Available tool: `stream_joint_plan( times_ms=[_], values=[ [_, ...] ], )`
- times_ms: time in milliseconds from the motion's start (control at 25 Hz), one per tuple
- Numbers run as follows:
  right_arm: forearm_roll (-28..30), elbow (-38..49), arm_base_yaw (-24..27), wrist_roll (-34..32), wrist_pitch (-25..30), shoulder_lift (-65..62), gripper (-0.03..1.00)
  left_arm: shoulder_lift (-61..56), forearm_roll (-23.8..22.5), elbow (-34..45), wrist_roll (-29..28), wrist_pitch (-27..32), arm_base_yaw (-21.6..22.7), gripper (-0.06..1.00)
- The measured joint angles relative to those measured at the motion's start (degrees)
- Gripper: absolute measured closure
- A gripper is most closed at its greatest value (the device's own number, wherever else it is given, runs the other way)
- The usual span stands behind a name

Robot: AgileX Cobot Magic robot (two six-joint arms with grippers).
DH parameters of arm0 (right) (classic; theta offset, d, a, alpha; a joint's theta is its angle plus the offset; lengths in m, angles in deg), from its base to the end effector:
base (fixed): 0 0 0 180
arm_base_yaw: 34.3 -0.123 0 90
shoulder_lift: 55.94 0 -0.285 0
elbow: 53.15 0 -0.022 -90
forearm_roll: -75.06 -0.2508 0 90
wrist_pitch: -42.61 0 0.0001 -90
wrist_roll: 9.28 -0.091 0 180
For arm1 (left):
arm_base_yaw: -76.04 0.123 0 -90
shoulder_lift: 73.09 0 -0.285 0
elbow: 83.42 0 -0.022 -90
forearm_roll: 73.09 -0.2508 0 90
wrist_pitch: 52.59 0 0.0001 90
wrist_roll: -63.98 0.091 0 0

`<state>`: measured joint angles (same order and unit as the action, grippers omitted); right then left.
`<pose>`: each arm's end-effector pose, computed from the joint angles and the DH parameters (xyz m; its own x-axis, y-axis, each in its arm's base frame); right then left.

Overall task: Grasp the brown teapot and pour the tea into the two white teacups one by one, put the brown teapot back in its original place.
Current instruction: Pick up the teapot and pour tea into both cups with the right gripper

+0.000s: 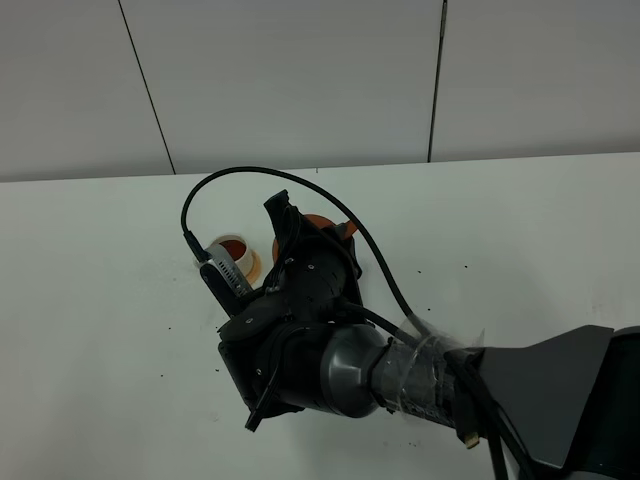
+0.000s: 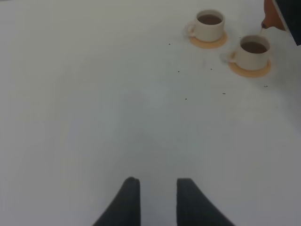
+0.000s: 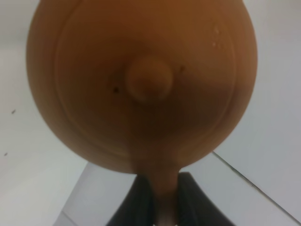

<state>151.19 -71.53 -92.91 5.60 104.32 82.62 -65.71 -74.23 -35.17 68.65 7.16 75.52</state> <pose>0.3108 0.3599 0.1663 0.0855 -0.8318 0.5484 -0.4520 -0.5229 -0.7226 -0.0059 0.0016 0.2803 -0.4273 0.0953 -0.8991 0.0327 0.9954 0.0899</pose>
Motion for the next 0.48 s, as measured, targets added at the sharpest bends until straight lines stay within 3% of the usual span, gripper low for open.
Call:
stream_joint_plan(
  times_ms=[480],
  values=[
    [-4.2,0.0,0.0,-5.8,0.2,0.0,0.87,0.0,0.0,0.0,0.0,0.0,0.0,0.69]
  ],
)
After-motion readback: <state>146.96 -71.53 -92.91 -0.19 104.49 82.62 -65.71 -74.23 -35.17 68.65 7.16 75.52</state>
